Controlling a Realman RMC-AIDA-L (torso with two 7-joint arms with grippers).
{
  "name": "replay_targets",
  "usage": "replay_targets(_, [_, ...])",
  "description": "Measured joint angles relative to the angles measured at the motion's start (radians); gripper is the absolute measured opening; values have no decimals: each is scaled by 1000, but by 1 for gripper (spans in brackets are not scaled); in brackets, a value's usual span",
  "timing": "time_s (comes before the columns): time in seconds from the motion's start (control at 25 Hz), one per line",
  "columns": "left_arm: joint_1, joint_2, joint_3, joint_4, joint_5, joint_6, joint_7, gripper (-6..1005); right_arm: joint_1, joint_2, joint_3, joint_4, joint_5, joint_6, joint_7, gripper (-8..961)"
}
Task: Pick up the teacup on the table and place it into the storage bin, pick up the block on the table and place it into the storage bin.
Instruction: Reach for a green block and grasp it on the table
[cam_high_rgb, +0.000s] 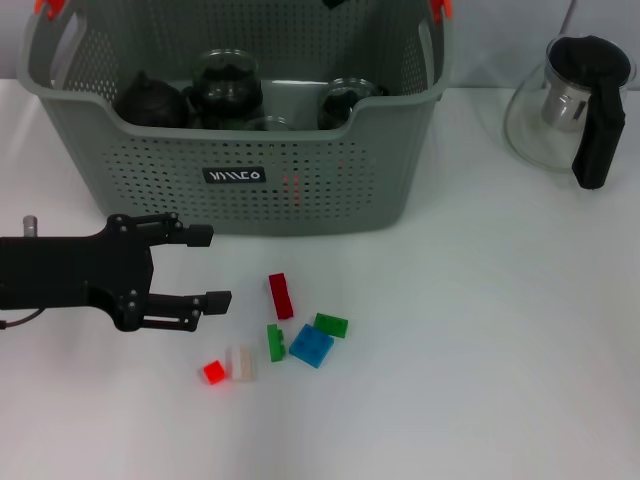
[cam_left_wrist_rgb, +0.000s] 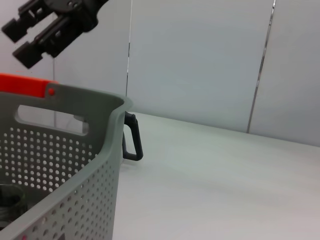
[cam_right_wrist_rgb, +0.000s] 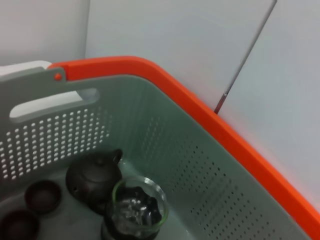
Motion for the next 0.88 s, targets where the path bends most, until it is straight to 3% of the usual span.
replay_targets(0.12, [0, 0, -1, 0, 0, 0, 0, 847, -40, 3, -8, -97, 24, -55, -6, 699])
replay_targets(0.4, [2, 0, -2, 2, 2, 0, 1, 847, -197, 3, -54, -440, 131, -395, 3, 934])
replay_targets(0.48, [3, 0, -1, 3, 2, 0, 1, 847, -219, 4, -65, -483, 140, -525, 8, 931])
replay_targets(0.64, [5, 0, -1, 4, 2, 0, 3, 847, -267, 9, -138, -490, 178, -669, 26, 927])
replay_targets(0.88, [6, 0, -2, 3, 3, 0, 7, 847, -310, 11, -348, -375, 183, -586, 62, 927])
